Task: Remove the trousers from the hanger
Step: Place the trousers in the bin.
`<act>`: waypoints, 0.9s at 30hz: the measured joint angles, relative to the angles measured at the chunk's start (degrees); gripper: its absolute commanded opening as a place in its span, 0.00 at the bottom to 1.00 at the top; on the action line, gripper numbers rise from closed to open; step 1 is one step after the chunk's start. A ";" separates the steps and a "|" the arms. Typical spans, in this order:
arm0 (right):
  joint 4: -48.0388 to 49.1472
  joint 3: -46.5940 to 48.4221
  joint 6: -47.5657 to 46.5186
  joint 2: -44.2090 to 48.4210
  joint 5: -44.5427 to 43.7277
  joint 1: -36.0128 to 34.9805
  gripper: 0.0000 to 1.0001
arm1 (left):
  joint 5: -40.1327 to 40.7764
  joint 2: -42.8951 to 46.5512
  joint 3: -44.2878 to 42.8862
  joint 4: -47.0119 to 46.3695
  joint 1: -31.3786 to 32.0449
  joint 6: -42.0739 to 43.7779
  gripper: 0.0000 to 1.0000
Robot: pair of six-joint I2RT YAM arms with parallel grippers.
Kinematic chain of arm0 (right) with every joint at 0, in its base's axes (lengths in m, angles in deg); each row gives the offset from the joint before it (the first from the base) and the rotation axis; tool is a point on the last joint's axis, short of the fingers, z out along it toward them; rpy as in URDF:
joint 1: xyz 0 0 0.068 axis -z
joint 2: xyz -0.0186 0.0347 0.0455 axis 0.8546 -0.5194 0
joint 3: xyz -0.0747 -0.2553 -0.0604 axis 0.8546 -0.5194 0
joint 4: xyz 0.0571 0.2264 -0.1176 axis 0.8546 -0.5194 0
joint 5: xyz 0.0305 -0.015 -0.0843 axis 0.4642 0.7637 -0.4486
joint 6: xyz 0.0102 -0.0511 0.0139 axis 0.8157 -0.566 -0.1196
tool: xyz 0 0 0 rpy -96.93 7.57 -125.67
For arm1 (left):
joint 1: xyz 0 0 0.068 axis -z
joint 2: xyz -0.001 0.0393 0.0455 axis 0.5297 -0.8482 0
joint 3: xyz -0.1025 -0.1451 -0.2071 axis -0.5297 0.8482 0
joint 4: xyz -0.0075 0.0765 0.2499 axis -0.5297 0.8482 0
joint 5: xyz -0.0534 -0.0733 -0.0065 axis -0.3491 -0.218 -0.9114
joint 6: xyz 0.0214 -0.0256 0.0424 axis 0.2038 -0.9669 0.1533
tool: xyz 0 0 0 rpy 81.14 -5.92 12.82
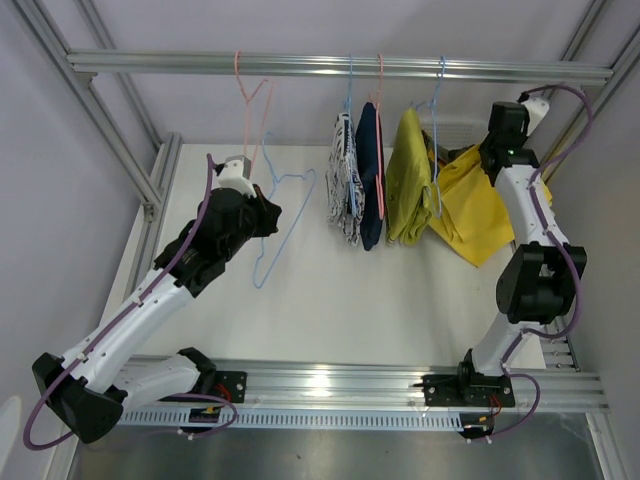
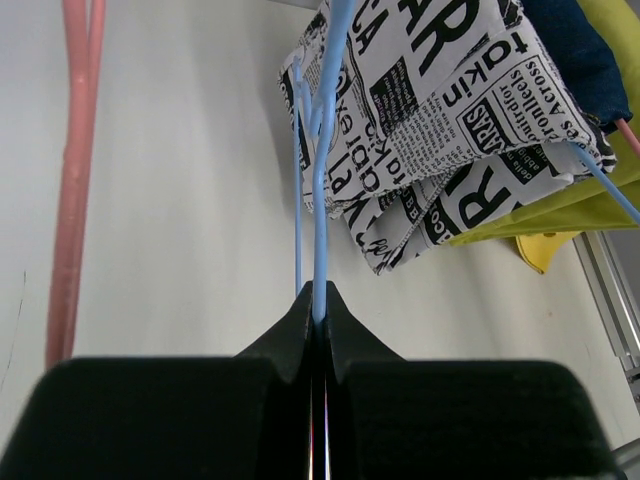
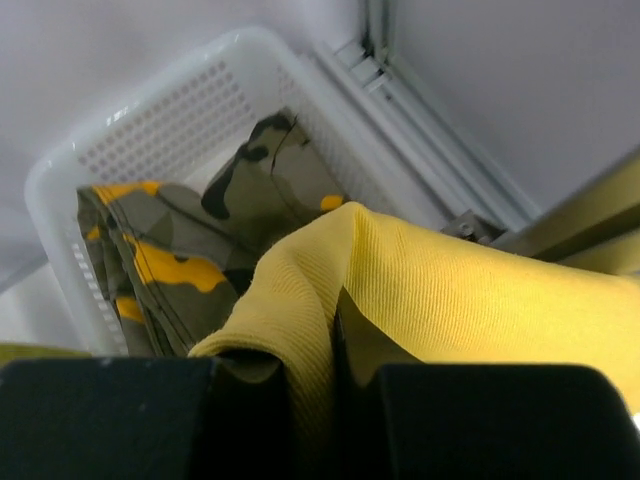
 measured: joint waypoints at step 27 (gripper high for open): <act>-10.80 39.32 -4.90 -34.71 7.04 -1.95 0.00 | -1.68 0.00 -0.04 0.02 -0.02 0.00 0.00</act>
